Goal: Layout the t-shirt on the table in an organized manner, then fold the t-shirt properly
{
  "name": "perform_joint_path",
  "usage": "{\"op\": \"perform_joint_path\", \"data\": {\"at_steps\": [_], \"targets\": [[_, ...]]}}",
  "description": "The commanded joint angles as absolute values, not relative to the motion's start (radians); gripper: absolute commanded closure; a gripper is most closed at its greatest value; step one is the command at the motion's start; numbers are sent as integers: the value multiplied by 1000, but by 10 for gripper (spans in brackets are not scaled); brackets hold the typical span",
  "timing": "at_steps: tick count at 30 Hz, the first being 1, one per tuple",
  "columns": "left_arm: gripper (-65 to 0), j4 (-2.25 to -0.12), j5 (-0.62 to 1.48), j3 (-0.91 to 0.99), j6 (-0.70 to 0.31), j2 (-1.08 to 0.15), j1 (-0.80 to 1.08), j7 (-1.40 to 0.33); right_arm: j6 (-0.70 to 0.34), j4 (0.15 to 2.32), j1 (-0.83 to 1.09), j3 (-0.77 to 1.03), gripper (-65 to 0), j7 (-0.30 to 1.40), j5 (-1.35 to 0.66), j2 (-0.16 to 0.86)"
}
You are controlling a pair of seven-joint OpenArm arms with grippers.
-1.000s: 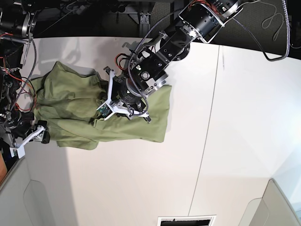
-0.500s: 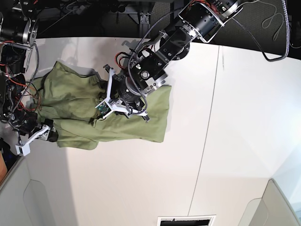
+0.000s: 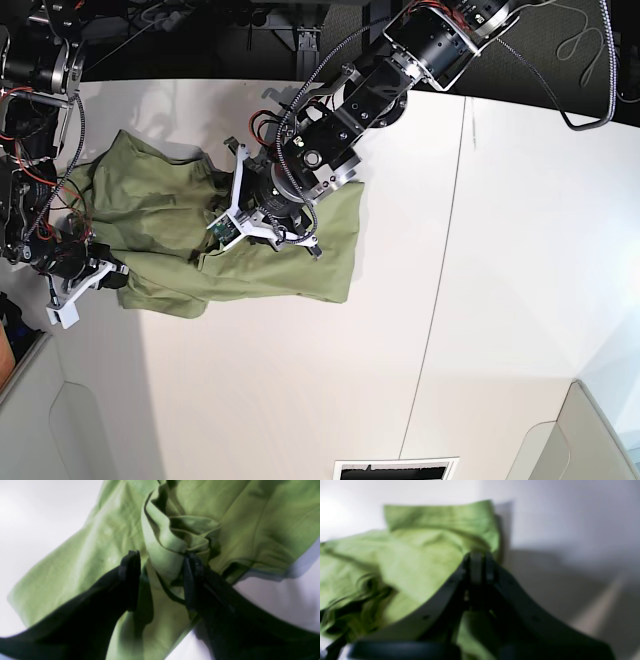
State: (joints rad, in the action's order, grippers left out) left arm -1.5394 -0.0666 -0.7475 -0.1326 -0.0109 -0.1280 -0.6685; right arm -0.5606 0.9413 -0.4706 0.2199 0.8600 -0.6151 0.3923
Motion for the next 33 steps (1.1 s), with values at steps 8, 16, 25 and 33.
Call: {"op": "perform_joint_path", "data": {"at_steps": [8, 16, 25, 33], "targets": [[-296, -1554, -67, -746, -129, 2, -147, -637, -575, 1254, -300, 242, 0, 873, -707, 414], [-296, -1492, -67, -746, -148, 2, -150, -624, -573, 1498, -102, 260, 0, 895, -708, 435], [-296, -1374, -67, -746, -162, 2, -155, -609, -573, 1627, 29, 260, 0, 895, -707, 435], [-296, -1374, -62, -746, -162, 3, -180, -611, -552, 1624, 67, 260, -148, 898, -643, 435]]}}
